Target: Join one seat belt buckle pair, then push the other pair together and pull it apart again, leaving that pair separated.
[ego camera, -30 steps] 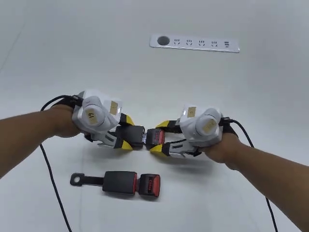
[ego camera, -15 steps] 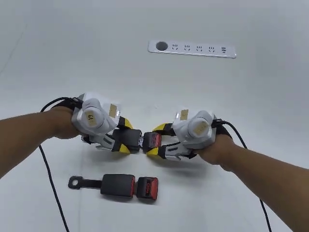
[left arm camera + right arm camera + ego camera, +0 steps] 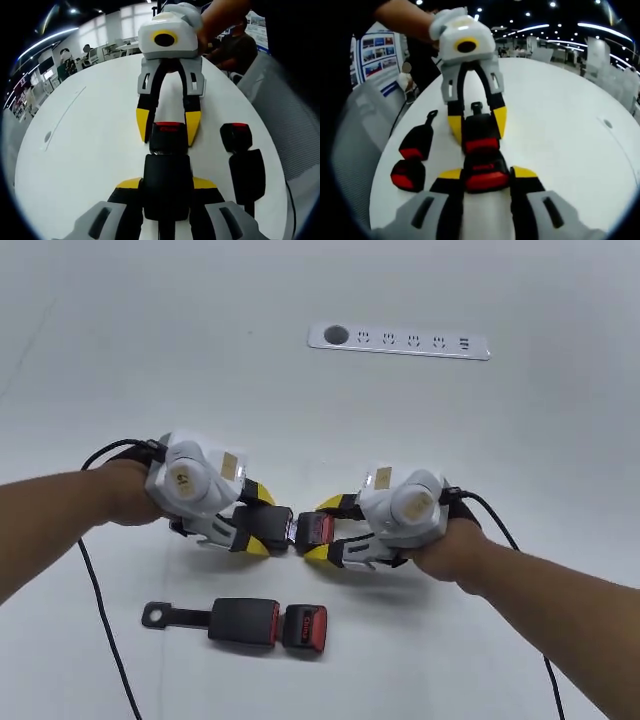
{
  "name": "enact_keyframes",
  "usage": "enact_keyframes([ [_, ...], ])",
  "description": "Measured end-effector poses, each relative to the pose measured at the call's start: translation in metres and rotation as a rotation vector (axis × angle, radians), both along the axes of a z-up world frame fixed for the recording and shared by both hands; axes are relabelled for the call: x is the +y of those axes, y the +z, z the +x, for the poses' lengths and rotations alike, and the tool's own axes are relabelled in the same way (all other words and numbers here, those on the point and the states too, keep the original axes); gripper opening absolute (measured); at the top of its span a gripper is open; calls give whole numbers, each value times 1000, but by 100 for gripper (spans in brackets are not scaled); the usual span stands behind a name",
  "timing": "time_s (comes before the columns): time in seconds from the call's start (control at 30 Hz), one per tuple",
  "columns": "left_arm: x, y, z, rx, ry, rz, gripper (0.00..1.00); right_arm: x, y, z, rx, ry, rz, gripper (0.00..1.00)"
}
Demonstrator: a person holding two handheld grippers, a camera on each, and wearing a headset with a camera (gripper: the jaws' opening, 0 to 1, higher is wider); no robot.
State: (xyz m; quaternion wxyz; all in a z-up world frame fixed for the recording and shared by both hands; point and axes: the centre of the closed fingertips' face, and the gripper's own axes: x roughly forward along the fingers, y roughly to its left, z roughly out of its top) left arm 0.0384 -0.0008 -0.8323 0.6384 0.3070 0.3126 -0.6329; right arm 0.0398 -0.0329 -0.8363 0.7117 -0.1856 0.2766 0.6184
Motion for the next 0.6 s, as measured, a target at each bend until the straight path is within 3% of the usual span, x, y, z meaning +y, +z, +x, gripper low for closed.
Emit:
enact_keyframes([
  [0.6, 2, 0, 2, 15, 39, -49, 37, -16, -1, 1, 4, -14, 23, 36],
])
